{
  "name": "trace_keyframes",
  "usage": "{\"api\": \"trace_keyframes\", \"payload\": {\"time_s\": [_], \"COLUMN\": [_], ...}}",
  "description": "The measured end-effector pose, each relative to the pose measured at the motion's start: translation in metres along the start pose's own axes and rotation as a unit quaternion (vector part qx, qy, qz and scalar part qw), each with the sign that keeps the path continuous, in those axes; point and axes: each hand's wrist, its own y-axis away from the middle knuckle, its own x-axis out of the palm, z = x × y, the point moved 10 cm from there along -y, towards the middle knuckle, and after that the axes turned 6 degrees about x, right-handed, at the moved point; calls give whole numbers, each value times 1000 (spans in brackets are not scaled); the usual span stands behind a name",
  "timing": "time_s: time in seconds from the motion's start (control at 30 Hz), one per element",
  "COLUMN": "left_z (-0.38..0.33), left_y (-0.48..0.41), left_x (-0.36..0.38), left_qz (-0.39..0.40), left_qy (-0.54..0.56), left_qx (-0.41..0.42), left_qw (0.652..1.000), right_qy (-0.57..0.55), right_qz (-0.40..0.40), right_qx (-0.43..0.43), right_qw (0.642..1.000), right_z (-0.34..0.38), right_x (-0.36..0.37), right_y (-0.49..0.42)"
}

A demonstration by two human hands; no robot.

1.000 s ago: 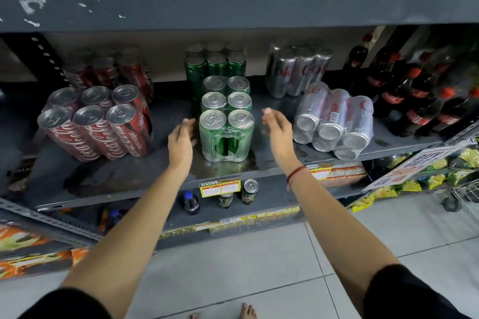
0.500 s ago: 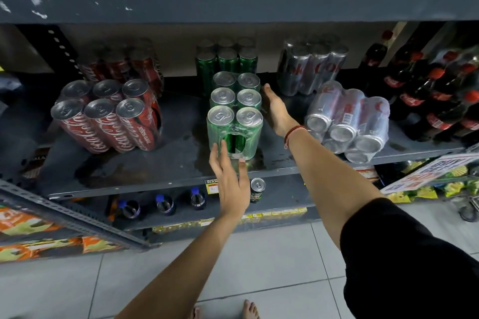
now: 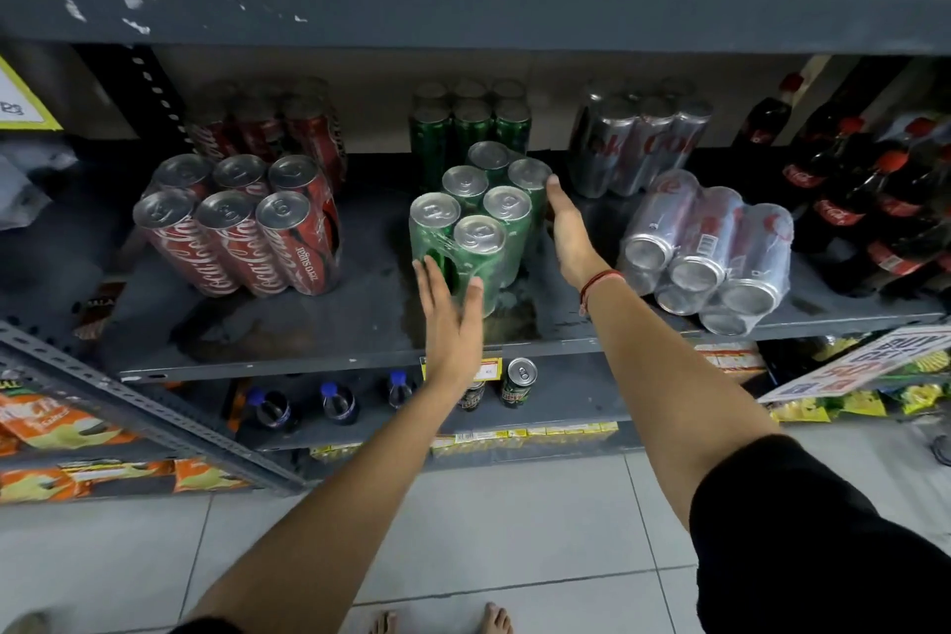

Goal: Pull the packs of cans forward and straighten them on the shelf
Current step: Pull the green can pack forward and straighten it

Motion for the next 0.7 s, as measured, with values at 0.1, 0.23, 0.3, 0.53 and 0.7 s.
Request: {"api": "trace_keyframes", "payload": {"time_s": [0.1,0.23,0.3,0.53,0.7], "left_z": [8,61,55,43,-35], "left_y": [-30,-73,-80,-76,-37], "left_x": [-13,-26,-31,-45,-62], "left_qz": [8,12,8,-70,-284], "left_qy": [60,170,197,204,58], "left_qx": [-36,-113,-138,-142,44], "left_qw": [998,979,971,966,956], "right_qy": [10,45,55,48,14], "right_qz": [-53,-108,-121,-109,-186], "right_qx": [-38,-96,-109,-123,-182], "right_qw": [998,988,985,985,965], "right_z": [-7,-20,-27,-26,24], "right_x": [-15,-22,-21,-22,-86], "right_y": [14,38,49,67,82]}}
